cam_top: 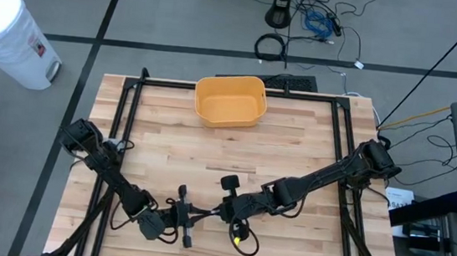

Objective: Roll bandage
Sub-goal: Close the transparent zip bag

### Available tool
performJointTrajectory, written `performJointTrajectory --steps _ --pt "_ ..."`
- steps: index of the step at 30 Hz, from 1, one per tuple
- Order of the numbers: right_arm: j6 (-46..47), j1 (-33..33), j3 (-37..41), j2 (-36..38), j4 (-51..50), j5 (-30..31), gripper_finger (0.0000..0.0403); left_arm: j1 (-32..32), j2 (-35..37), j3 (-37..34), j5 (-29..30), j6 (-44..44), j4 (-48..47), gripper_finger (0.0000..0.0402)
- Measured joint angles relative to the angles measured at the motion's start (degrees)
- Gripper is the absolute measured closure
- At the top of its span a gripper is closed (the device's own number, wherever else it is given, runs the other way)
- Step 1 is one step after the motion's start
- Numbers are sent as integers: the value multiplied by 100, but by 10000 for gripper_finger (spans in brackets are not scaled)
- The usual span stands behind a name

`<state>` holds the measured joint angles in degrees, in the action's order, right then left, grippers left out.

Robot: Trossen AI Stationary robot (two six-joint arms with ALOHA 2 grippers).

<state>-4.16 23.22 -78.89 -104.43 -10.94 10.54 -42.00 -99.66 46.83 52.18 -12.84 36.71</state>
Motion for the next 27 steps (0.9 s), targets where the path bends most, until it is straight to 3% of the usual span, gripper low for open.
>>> performJointTrajectory --steps 27 --pt "248 69 -2 318 -834 -64 392 -176 2 6 204 116 59 402"
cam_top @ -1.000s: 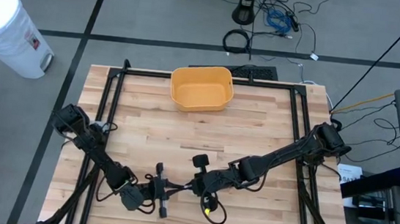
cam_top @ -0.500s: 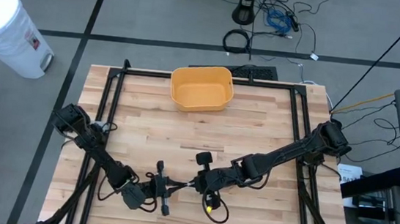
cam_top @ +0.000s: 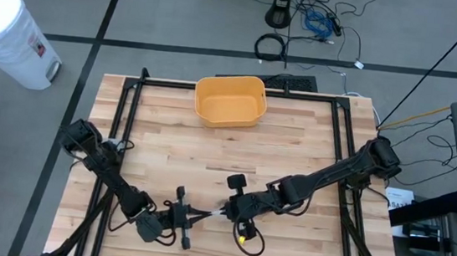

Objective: Roll bandage
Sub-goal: Close the transparent zip bag

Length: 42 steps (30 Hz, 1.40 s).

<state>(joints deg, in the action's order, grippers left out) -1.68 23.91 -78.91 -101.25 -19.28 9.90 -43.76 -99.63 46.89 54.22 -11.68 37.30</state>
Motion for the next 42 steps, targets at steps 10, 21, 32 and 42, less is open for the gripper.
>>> performJointTrajectory --steps 10,21,32,42 --pt "230 254 2 458 -452 46 392 -154 2 160 124 157 9 402" --pt "433 464 2 733 -1130 26 392 -355 2 401 225 611 -53 401" --pt "765 726 7 1377 -1929 51 392 -385 123 466 240 772 -34 401" --pt "1262 847 7 2015 -2790 -124 392 -503 446 486 310 1064 -80 401"
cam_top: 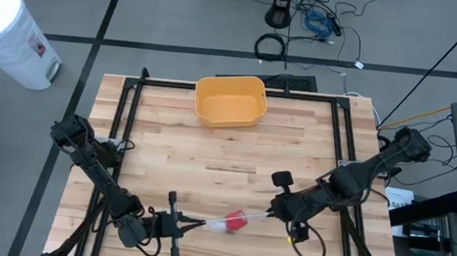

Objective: Roll bandage
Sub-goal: Close the transparent zip bag, then put the transparent zip bag containing the green and red rolled bandages into the yellow bin

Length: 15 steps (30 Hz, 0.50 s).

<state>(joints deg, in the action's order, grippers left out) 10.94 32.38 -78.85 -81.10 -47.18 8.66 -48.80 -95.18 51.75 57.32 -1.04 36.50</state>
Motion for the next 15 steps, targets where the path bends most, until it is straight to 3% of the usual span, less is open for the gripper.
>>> performJointTrajectory --steps 9,15 --pt "55 9 0 223 -314 -60 370 -35 0 -2 69 2 -47 401" --pt "257 114 2 217 -427 -117 297 -20 2 -2 149 -54 -159 401"
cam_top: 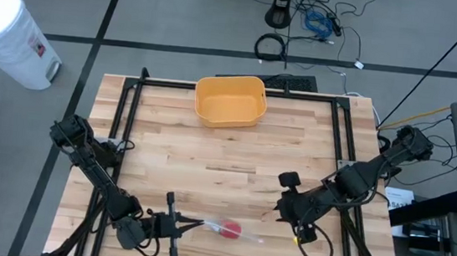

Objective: Roll bandage
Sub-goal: Put the transparent zip bag containing the green and red rolled bandages into the yellow bin

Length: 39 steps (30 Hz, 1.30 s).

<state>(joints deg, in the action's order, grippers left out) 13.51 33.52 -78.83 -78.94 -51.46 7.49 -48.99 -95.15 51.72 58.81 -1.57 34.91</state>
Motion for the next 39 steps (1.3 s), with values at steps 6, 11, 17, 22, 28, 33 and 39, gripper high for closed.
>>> performJointTrajectory --steps 6,11,17,22,28,33,39 --pt "818 489 580 -11 623 307 214 1 0 0 1 -95 -9 401" --pt "1231 912 1310 -11 1861 909 169 7 0 0 0 -108 -10 401" --pt "1421 1198 1827 -15 2691 1641 153 7 0 0 4 -110 -8 401" --pt "1350 1286 2026 -148 3486 1822 152 7 0 0 33 -115 -10 401" --pt "1289 1314 2026 -520 4050 1831 151 9 -1 0 44 -132 -10 401" --pt "1209 1301 2026 -756 4224 2096 151 9 -2 0 64 -132 -10 401" --pt "982 1300 2015 -787 4354 2330 167 9 -2 0 65 -254 -97 401"
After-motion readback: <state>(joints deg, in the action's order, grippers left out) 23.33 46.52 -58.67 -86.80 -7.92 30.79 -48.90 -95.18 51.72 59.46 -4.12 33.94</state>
